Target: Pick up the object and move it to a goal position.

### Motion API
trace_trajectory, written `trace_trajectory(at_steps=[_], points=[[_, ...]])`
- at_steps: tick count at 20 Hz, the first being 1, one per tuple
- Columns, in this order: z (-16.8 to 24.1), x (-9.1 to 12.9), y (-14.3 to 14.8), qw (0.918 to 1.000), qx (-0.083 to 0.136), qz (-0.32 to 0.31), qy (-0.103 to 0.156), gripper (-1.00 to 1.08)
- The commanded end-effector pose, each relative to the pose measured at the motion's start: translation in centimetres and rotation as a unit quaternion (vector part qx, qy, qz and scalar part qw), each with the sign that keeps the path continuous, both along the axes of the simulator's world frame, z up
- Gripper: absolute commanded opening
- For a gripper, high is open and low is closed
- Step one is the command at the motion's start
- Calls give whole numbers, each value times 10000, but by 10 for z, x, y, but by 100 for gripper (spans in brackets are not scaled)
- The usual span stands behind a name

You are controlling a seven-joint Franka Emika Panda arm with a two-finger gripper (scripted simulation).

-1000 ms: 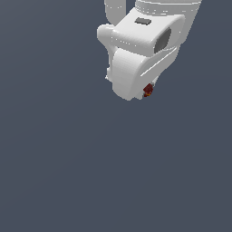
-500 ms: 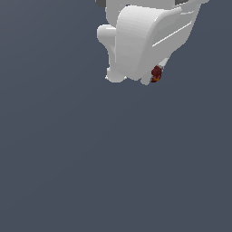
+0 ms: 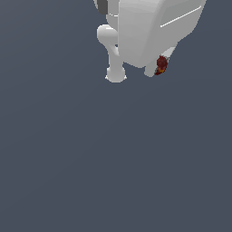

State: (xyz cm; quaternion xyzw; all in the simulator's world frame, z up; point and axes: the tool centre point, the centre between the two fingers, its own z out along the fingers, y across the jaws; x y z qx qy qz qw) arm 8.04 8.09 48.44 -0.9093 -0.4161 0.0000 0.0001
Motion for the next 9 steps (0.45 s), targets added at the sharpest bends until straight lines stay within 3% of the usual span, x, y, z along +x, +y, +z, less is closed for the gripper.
trace_trajectory(at_steps=[1, 9], points=[[3, 1, 0, 10000, -1, -1, 0, -100], [5, 1, 1, 10000, -1, -1, 0, -100]])
